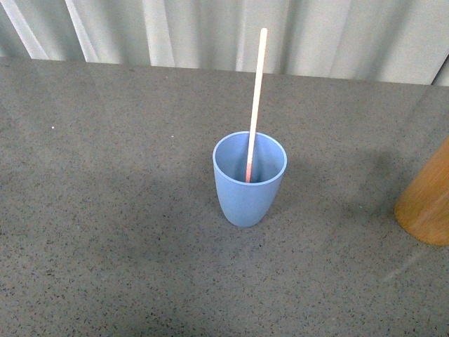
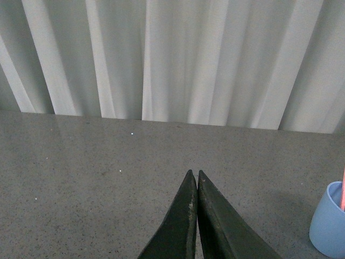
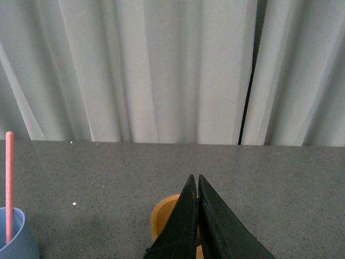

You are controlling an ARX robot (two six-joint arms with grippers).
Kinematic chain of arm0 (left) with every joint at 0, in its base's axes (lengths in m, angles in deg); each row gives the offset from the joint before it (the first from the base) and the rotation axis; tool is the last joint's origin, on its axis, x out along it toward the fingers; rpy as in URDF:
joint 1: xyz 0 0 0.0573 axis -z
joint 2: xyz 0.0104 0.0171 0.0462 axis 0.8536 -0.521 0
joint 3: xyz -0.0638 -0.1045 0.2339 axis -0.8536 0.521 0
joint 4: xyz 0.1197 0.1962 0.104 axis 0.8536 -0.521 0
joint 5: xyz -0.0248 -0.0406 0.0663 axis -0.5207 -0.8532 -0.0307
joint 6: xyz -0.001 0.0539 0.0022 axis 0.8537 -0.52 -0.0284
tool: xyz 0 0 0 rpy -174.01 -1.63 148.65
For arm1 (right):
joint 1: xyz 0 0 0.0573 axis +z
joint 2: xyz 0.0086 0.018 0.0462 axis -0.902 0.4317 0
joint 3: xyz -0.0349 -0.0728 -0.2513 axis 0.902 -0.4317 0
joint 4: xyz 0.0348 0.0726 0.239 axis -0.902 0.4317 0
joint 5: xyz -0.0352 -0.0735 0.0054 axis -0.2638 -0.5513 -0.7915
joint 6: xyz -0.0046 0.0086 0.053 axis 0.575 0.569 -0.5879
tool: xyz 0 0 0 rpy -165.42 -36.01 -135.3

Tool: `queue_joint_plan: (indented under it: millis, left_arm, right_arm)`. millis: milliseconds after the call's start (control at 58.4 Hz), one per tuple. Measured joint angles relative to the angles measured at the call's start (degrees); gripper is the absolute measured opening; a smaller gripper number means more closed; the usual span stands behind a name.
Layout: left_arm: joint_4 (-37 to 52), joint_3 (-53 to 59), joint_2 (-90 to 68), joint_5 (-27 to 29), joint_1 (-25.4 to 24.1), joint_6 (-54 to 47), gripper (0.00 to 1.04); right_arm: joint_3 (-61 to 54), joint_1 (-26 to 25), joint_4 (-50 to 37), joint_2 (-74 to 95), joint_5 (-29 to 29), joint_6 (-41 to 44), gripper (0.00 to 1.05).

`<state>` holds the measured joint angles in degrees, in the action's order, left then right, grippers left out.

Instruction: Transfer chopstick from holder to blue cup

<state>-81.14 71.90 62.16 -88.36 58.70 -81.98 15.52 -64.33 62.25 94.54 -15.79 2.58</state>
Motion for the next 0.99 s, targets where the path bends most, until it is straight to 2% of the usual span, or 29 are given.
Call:
queue_joint_plan:
  millis: [668,770,942,959,993]
  left_arm:
    - [0.0,0.0,0.02,0.0,0.0,0.0,0.04]
    - [0.0,0.0,0.02,0.0,0.0,0.0,0.04]
    - [0.0,0.0,0.04,0.0,0.0,0.0,0.04]
    - [0.0,0.0,0.02,0.0,0.0,0.04,0.05]
    - [0.0,0.0,0.04,0.0,0.0,0.0,0.13]
  right_arm:
    - [0.0,0.0,12.15,-12.28,0.0,0.02,0.01]
    - [0.02,0.0,21.05,-19.06,0.0,0.0,0.01]
    - [0.02,0.0,22.32,-22.1,-0.07,-0.02,0.01]
    - [0.02,0.0,22.32,-22.1,-0.07,0.0,0.01]
    - [0.02,0.0,22.32,-22.1,-0.07,0.04,0.03]
